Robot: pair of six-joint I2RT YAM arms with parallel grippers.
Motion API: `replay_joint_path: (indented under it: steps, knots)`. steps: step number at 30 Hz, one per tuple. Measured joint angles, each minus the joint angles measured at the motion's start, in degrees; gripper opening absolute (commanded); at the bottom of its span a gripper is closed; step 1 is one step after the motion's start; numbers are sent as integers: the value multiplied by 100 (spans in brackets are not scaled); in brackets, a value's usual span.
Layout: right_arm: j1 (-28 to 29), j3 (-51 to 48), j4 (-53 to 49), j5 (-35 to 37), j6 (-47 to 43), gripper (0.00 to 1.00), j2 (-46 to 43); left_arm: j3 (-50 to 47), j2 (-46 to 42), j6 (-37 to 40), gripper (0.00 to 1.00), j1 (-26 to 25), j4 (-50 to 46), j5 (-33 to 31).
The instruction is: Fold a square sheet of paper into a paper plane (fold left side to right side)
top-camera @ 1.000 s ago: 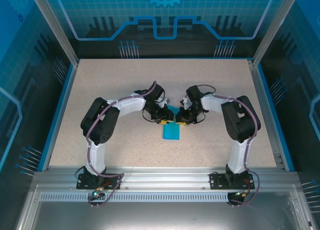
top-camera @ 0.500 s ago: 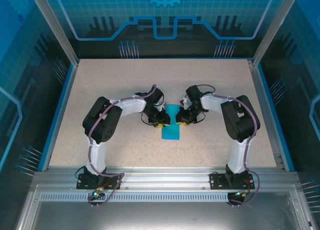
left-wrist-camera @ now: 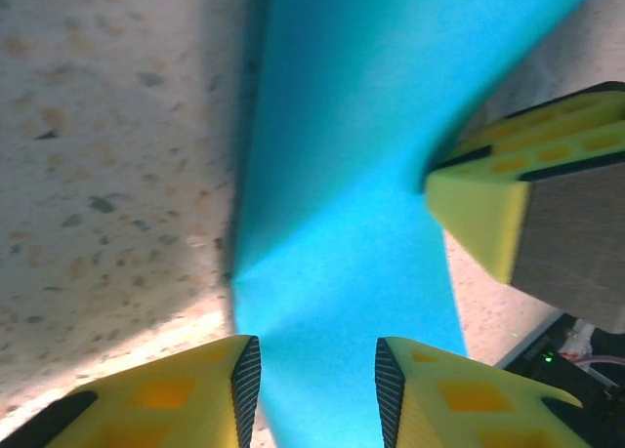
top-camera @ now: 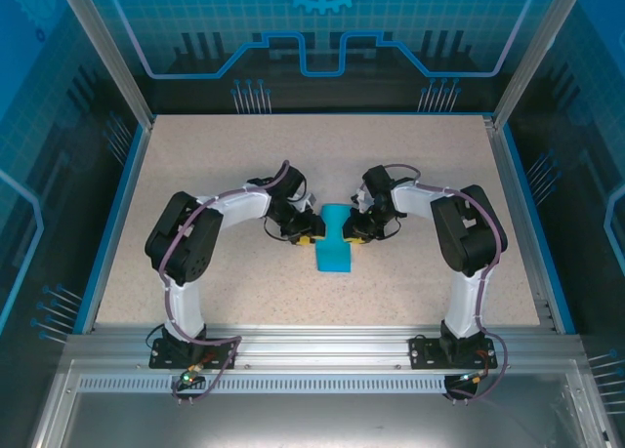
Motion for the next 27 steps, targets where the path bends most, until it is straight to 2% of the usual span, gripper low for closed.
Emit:
replay_joint_path:
  steps: [6,15,22,27]
  knots:
    - [0,4,-4,0,-2,17,2,525,269,-103,39,-7,227,271]
    - [0,42,-50,-2,-26,17,28,892,1047,-94,39,-7,282,225]
    - [0,70,-96,2,-90,17,39,925,1071,-79,39,17,243,155]
    - [9,79,-85,-7,-109,17,57,555,868,-76,41,74,514,170]
